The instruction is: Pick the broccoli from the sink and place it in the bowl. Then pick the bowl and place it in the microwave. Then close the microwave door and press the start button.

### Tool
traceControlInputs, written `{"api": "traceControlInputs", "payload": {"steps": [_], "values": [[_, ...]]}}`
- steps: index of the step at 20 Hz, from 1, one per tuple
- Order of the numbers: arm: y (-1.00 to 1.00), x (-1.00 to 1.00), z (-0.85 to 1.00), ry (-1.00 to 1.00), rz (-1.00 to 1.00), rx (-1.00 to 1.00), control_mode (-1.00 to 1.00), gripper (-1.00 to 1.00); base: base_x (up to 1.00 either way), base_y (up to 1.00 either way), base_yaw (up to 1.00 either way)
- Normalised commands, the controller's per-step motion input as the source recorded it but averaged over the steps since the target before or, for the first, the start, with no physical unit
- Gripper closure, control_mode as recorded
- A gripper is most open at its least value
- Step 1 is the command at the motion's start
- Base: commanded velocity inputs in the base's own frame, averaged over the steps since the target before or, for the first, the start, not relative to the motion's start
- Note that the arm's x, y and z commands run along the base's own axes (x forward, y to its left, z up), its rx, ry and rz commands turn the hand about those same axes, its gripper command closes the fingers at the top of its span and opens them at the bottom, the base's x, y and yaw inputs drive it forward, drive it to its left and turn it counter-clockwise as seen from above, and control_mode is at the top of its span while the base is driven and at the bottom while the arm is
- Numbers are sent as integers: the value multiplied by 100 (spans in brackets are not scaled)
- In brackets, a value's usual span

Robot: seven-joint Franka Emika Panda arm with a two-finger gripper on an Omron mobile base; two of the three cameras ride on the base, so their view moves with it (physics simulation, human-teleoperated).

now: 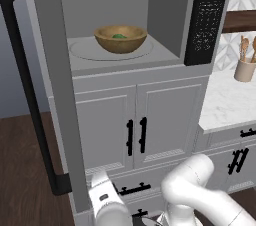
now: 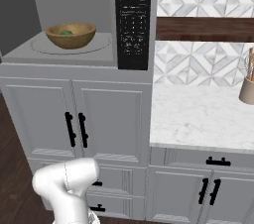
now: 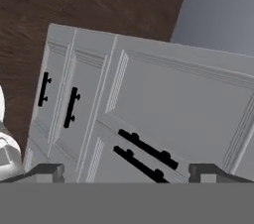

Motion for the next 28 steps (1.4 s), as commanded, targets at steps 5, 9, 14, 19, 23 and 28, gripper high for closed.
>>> {"api": "traceControlInputs", "payload": {"steps": [5, 9, 14, 19, 23, 28], "values": [[96, 52, -99, 0, 1, -26, -100, -100, 0, 0, 0], [100, 0, -40, -8, 0, -25, -100, -100, 0, 0, 0], [100, -5, 9, -12, -6, -19, -100, -100, 0, 0, 0], [100, 0, 20, -6, -13, -18, -100, -100, 0, 0, 0], [100, 1, 40, -2, -16, -11, -100, -100, 0, 0, 0], [76, 0, 68, 0, -15, -1, -100, -100, 0, 0, 0]]}}
